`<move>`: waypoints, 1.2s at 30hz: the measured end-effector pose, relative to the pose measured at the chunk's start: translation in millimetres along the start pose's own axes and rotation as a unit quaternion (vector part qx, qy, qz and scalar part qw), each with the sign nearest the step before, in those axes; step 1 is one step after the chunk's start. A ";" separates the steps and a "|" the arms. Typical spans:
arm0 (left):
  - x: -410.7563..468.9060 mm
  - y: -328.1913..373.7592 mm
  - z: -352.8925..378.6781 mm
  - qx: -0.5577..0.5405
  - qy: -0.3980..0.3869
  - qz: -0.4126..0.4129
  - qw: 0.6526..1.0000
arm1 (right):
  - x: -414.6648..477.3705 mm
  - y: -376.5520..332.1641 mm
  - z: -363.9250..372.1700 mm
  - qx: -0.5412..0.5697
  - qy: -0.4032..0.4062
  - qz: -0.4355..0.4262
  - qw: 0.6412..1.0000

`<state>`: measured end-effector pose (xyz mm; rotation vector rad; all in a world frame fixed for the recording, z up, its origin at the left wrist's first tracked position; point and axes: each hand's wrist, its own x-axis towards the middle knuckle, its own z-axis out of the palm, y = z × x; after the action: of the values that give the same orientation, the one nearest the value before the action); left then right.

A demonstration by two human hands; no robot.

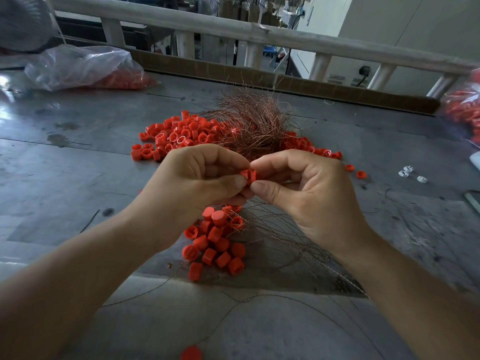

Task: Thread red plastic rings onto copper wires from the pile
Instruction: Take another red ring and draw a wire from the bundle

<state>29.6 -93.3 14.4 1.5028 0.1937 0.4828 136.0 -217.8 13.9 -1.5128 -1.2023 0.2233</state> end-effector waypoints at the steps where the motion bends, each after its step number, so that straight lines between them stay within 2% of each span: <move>1: 0.1 0.3 0.1 0.001 0.000 0.001 1.000 | -0.1 -0.3 -0.2 0.002 0.001 -0.003 1.000; 20: 0.2 -0.2 -1.4 0.016 -0.009 0.009 1.000 | -1.3 -1.3 -0.1 -0.008 0.001 0.000 1.000; 28: 0.1 1.2 -2.0 0.005 -0.013 0.016 1.000 | 1.4 -2.5 -3.8 0.098 0.041 0.063 0.992; 36: 0.4 2.5 -2.3 0.016 -0.013 0.018 1.000 | 2.4 -1.3 -2.7 0.106 0.027 0.073 0.991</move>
<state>28.5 -91.1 16.7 1.5446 0.1537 0.4910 138.3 -217.9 17.0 -1.4119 -0.9933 0.3934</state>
